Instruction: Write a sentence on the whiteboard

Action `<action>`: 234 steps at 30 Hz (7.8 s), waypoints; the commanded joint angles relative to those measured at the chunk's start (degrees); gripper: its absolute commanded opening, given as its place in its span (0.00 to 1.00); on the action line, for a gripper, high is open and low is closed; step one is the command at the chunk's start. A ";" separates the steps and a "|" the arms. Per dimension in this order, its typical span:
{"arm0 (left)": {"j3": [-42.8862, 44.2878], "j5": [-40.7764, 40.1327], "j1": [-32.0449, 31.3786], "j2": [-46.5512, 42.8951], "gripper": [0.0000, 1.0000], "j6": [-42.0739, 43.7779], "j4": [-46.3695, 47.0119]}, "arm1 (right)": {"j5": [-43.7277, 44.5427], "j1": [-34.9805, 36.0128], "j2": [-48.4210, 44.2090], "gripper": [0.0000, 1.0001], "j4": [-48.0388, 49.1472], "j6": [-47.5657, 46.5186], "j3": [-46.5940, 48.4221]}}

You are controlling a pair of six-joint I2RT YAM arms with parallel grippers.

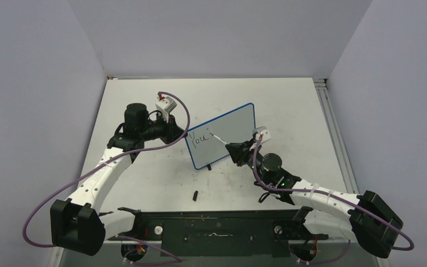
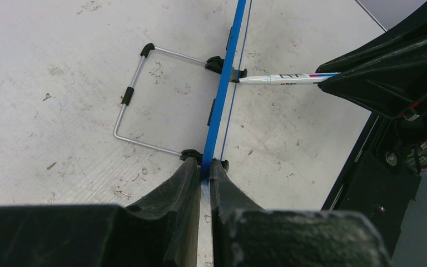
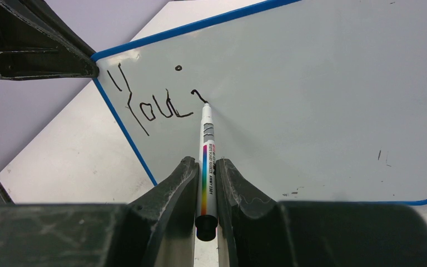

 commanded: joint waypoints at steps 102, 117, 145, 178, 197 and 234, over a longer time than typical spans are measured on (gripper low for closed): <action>0.55 1.70 -0.12 0.10 0.00 -0.73 0.36 | -1.50 -2.49 1.19 0.05 6.66 2.73 -1.86; 0.52 1.81 -0.11 0.32 0.00 -0.81 0.27 | 1.79 -2.58 -1.11 0.05 3.78 2.80 -3.05; 0.43 1.64 -0.12 0.26 0.00 -0.82 0.37 | -0.24 -2.62 -3.04 0.05 6.10 1.28 -1.00; 0.55 1.93 -0.11 0.39 0.00 -0.90 0.44 | 1.18 -2.72 0.52 0.05 10.72 1.44 -0.65; 0.54 2.11 -0.12 0.33 0.00 -0.90 0.36 | 4.74 -2.79 -0.54 0.05 9.90 1.85 -1.86; 0.53 2.19 -0.12 0.15 0.00 -0.99 0.40 | 2.73 -1.75 0.68 0.05 11.46 4.85 -3.19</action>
